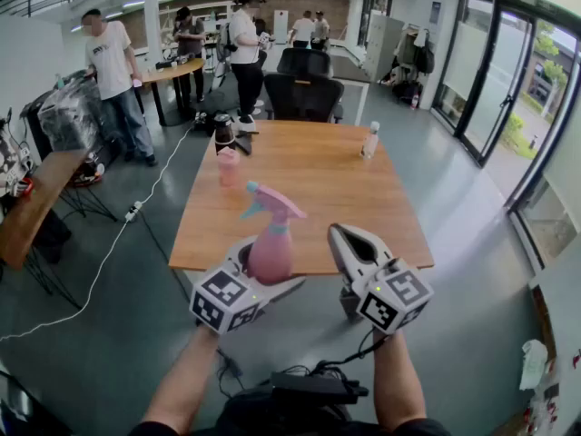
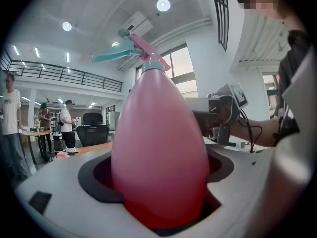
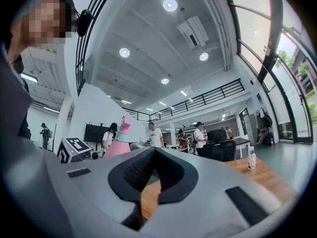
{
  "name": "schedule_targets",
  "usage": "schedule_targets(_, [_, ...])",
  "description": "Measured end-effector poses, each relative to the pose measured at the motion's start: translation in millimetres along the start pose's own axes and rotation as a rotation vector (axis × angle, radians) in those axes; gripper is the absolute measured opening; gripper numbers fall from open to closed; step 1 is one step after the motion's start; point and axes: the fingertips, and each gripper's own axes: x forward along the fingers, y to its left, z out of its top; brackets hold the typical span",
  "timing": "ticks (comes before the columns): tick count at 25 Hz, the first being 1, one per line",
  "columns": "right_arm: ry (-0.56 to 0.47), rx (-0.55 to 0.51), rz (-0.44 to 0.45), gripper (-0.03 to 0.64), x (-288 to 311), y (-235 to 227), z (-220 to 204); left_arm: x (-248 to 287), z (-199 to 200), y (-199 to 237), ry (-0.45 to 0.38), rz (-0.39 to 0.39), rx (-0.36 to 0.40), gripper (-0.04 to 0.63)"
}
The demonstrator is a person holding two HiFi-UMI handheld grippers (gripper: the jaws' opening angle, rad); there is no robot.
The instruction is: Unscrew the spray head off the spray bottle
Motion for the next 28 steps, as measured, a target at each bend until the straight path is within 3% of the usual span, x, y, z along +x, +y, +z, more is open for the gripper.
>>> schedule_targets(28, [-0.005, 0.004, -0.019, 0.009, 7.3, -2.2, 0.8, -1.0, 1.6, 0.2, -0.008, -0.015, -0.006, 0.462])
